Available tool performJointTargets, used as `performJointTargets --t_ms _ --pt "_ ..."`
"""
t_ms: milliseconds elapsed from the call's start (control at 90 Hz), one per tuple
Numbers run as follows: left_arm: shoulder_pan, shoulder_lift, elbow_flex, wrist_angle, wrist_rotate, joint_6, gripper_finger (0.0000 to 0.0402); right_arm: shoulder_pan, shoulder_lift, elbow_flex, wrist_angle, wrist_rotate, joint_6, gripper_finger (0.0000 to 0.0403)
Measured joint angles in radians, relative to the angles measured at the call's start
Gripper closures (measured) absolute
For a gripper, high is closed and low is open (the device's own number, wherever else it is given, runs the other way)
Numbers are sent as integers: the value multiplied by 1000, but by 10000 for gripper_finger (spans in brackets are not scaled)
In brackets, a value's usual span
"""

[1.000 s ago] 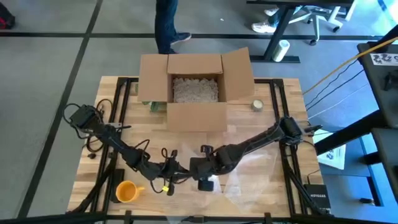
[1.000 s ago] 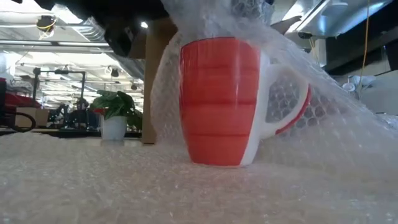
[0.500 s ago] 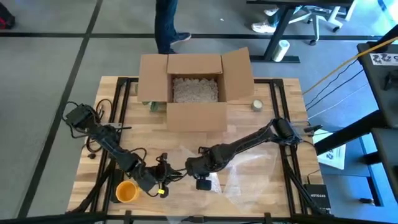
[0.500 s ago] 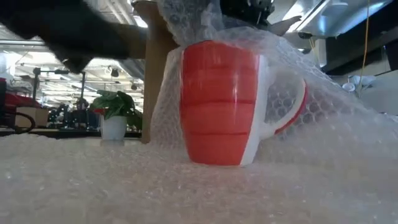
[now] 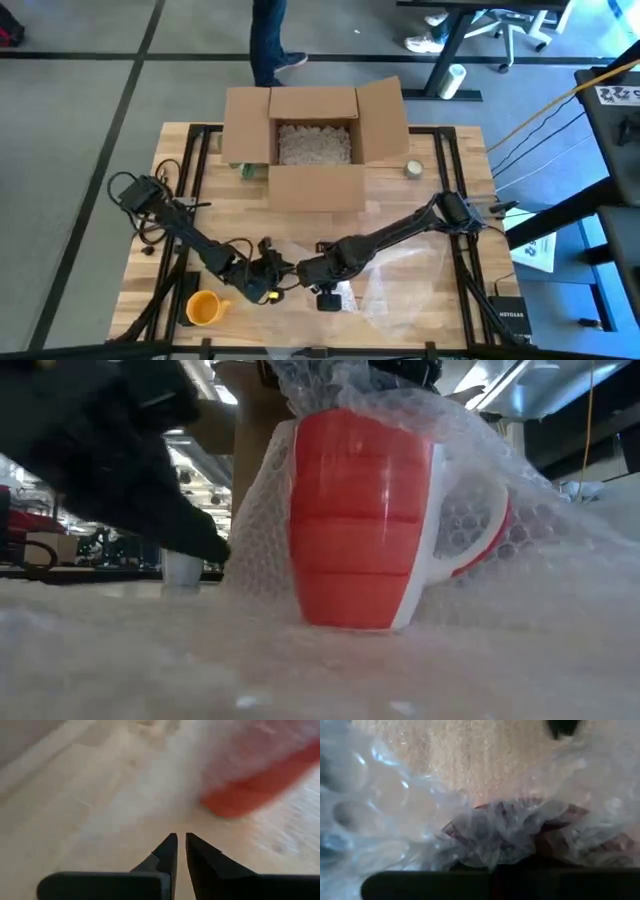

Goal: Wrap mug
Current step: Wrap the red mug with bubble wrap

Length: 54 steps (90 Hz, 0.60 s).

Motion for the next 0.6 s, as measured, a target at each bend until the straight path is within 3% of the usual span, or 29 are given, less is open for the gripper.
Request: performJointTargets --t_ms 267,433,600 --pt "20 1 0 188 -7 153 381 -1 -1 2 -33 96 12 403" --pt "13 1 0 200 -8 155 381 0 -2 2 -52 198 63 403" --pt "-2 1 0 203 -4 127 381 -1 -2 2 -48 218 100 403"
